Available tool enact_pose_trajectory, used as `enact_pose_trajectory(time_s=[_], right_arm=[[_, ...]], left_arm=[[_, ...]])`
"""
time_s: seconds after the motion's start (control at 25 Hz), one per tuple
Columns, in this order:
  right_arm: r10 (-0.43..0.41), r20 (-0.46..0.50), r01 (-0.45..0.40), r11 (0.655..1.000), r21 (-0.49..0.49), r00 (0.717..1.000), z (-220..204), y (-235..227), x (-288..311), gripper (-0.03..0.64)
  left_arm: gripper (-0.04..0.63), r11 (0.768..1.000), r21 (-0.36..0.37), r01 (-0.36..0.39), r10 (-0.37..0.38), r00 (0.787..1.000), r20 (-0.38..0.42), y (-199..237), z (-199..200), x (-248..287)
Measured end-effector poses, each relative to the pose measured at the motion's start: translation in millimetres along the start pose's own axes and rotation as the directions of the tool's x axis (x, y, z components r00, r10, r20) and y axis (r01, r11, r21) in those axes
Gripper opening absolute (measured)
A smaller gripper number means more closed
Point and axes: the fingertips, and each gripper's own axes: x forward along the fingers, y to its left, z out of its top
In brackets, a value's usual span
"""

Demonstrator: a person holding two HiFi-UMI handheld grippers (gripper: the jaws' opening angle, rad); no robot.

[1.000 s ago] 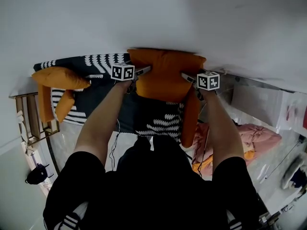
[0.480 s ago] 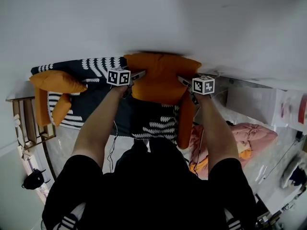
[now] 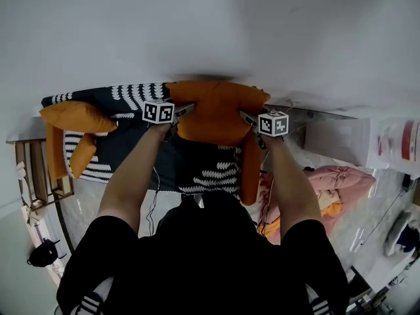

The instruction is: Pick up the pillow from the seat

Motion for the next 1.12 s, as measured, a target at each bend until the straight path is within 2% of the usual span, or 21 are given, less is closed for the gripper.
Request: enact_pose_trajectory(time_s=[0.44, 1.12], right_arm=[[-0.014, 0.031, 0.015, 1.000, -0.014, 0.999, -9.6, 34.8, -27.5, 0.264], [-0.008, 0.121, 0.022, 0.994, -0.111, 0.993, 33.6, 115.5, -85.3, 0.258]], left_arm=[[0.318, 0.998, 0.043, 0.040, -0.040, 0.999, 0.000, -23.9, -9.9, -36.4], [0.296, 0.987, 0.139, 0.078, -0.092, 0.991, 0.097, -74.7, 21.0, -125.1]])
